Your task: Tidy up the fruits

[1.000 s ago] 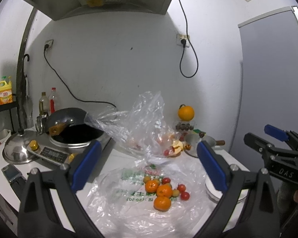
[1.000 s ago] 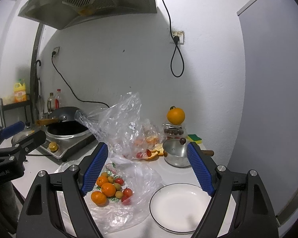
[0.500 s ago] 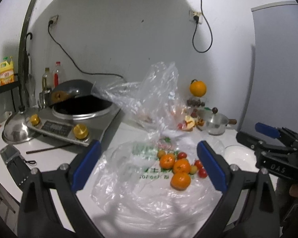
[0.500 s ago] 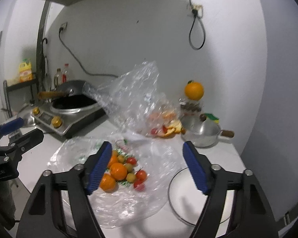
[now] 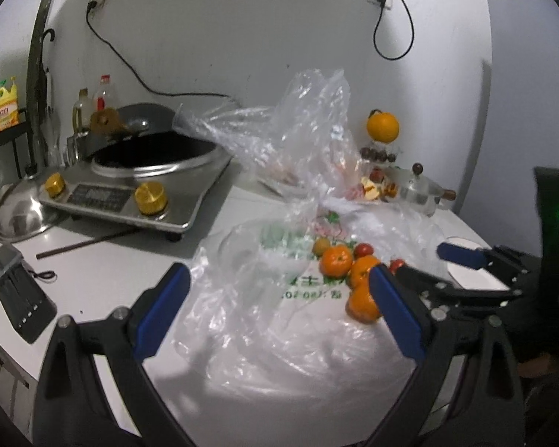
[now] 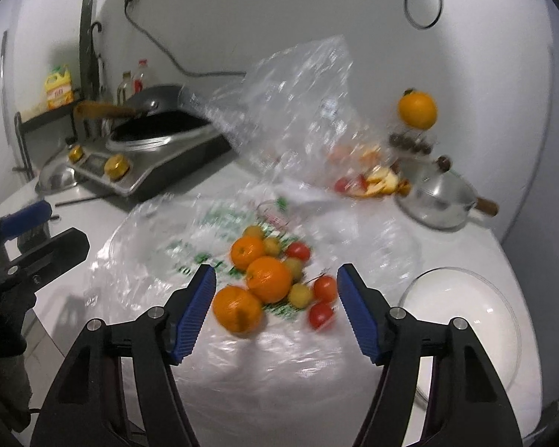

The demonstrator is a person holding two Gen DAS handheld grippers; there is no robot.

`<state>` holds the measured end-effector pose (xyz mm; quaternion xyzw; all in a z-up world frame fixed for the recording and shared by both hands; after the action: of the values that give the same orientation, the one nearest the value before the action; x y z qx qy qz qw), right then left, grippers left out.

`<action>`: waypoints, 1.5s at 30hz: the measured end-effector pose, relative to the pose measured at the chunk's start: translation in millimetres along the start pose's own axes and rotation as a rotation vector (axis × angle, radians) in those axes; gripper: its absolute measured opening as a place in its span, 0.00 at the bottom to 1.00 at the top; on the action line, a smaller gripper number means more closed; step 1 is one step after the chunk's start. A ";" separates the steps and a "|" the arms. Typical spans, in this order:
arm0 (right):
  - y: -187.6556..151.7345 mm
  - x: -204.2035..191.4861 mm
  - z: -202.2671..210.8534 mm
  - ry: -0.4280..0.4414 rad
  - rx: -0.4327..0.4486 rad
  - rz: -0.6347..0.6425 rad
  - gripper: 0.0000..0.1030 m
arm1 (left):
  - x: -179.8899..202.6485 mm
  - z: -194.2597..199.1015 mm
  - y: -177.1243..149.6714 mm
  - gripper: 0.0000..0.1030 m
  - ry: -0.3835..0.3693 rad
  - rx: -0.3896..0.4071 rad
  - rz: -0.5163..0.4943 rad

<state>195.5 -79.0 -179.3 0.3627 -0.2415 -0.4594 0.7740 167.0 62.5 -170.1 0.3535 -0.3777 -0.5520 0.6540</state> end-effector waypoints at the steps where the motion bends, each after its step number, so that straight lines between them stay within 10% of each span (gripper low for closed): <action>1: -2.9 -2.6 -5.8 0.009 -0.015 -0.002 0.69 | -1.5 -1.2 -1.5 0.94 0.000 -0.004 0.000; 21: -35.0 -18.5 -57.8 0.087 -0.157 -0.043 0.46 | -11.6 -17.8 -11.8 0.94 0.022 -0.060 -0.007; 45: -1.4 78.6 18.6 0.066 0.087 -0.106 0.45 | 94.8 -53.6 -9.1 0.94 -0.030 -0.130 -0.126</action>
<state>217.8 -155.4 -165.6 0.4230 -0.2161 -0.4765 0.7399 220.3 -30.1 -193.2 0.3251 -0.3281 -0.6205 0.6337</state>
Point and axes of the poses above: each gripper's, at about its wrist camera, not at the fingertips, and z roughly against the way its jaws point, x to its right, y to its top, the point moved 10 cm from there along -z, roughly the way its jaws point, and after that the axes turned 3 degrees about y, right-handed, at the moved point
